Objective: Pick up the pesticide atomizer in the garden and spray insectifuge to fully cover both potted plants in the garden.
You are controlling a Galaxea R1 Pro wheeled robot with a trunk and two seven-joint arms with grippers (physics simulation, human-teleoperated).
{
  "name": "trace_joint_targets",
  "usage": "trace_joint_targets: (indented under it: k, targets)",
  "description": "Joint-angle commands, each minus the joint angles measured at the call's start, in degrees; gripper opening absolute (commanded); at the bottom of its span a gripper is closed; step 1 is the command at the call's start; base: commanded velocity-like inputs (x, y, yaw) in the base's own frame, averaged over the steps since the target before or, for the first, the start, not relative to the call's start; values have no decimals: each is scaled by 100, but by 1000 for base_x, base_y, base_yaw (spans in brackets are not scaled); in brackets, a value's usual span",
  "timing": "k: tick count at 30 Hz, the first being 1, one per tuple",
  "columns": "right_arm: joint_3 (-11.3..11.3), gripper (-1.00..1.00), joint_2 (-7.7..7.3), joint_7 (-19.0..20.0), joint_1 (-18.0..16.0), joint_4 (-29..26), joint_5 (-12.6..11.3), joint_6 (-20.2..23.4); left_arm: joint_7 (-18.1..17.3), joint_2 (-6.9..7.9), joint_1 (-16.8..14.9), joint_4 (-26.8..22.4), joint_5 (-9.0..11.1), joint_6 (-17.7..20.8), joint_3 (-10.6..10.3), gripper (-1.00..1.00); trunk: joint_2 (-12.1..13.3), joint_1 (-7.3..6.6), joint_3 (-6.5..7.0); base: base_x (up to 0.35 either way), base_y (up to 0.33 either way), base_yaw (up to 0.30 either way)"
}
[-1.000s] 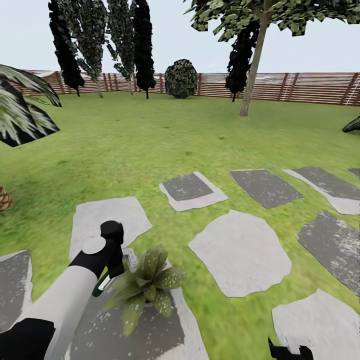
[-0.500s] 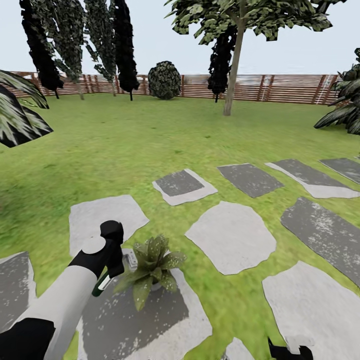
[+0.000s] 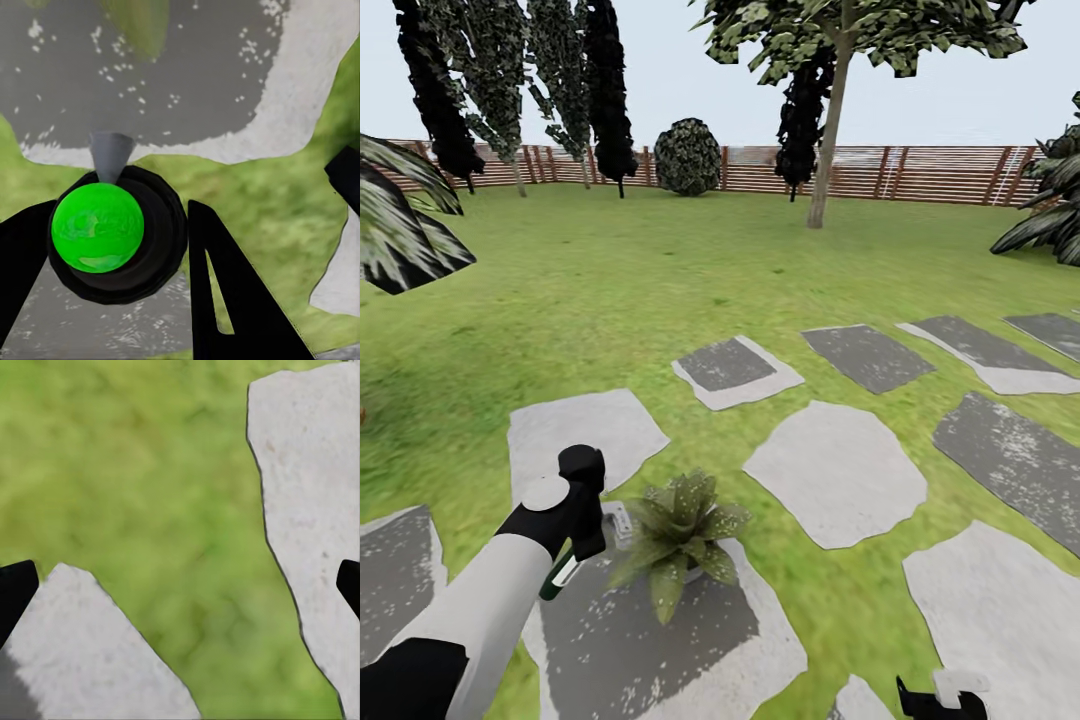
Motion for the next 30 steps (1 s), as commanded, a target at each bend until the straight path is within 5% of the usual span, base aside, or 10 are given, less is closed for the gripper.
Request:
trace_joint_targets:
  k: [1, 12, 20, 30]
  targets:
    - [-49, 100, -1, -4, -5, 7, 60, -23, -41, 5, -2, -5, -22, 60, -25, -100, -2, 0, -5, 117, 302, 0]
    - [-51, 100, 6, -4, -5, 6, 58, -23, -41, -74, 444, -2, 60, 60, -23, -100, -2, 0, -5, 71, 108, -100]
    - [-42, 100, 15, -4, -5, 7, 60, -23, -41, -55, 490, -4, 41, 65, 18, -100, -2, 0, -5, -27, 28, -267]
    - [-42, 100, 15, -4, -5, 7, 60, -23, -41, -76, 491, 4, 55, 78, 24, -100, -2, 0, -5, -52, 279, -131]
